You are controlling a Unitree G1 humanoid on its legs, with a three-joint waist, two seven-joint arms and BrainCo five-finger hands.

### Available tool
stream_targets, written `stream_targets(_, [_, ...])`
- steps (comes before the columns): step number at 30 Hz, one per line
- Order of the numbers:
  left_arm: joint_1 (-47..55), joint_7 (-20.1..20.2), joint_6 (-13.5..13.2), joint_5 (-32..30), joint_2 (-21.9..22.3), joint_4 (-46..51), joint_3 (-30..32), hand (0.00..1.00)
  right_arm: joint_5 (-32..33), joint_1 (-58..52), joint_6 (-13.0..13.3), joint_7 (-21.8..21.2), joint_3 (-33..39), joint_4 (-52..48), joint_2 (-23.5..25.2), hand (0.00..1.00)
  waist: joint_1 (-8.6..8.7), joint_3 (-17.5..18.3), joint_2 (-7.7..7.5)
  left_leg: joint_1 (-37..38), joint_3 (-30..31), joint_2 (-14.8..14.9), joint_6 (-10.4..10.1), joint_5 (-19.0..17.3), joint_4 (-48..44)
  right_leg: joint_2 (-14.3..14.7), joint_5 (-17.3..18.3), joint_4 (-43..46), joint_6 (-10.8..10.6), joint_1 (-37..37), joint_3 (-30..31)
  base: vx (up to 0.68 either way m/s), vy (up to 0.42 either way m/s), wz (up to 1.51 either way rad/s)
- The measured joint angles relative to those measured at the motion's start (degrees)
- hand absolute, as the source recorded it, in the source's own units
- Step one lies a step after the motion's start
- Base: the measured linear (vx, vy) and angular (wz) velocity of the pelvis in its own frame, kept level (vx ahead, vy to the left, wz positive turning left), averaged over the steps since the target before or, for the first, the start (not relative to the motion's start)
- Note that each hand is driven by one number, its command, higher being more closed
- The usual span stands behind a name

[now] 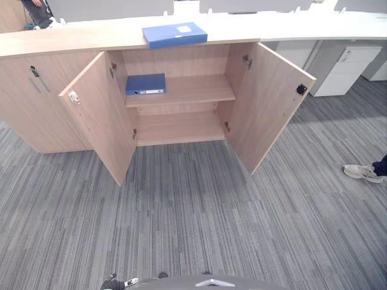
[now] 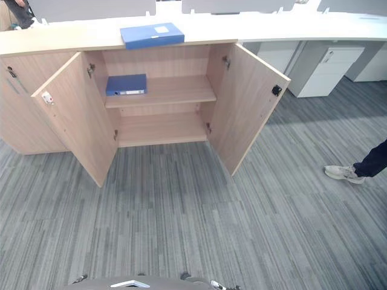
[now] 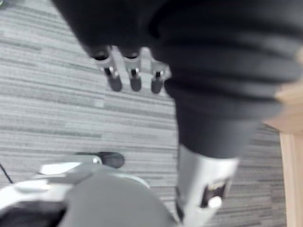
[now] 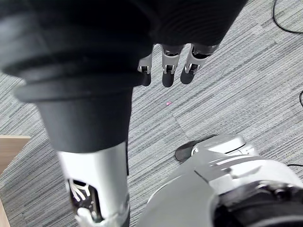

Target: Walk over to the cabinet, pick up the folder, carry it to the office cabinet, place the folder inside the office cabinet, then close the office cabinet door

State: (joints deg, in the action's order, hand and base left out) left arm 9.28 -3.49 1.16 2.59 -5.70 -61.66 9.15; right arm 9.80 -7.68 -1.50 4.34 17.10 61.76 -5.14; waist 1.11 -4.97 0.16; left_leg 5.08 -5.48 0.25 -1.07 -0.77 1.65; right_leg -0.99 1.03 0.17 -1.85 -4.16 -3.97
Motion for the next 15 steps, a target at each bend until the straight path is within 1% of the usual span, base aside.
stream_targets(4, [-0.75,-0.01,0.00,-0.17,0.00,-0.25,0.85,0.00,-0.29,2.01,0.00,-0.02,0.79,0.01,0.11,0.00,0.31,-1.17,-0.28,1.35,-0.76,-0.01,-0.09,-0.03,1.26,0.09,-0.17,-1.39,-0.27,-1.49,-0.08,0.08,-0.005,-0.03])
stream_targets(12, [-0.81,0.02,-0.03,-0.53,0.15,-0.33,0.80,0.00,-1.22,3.51,-0.09,-0.05,1.50,0.05,0.31,0.00,0.33,-1.35,-0.43,2.08,-0.87,-0.09,-0.36,-0.21,1.64,-0.01,-0.15,-1.71,-0.34,-2.08,-0.21,-0.01,-0.007,-0.01])
stream_targets(15, [-0.81,0.02,-0.04,-0.53,0.16,-0.58,0.74,0.00,-1.22,3.56,-0.25,-0.07,1.52,0.05,0.39,0.00,0.40,-1.34,-0.41,2.32,-0.81,-0.09,-0.30,0.35,2.15,-0.02,-0.25,-1.72,-0.44,-2.05,-0.69,-0.07,-0.025,0.06])
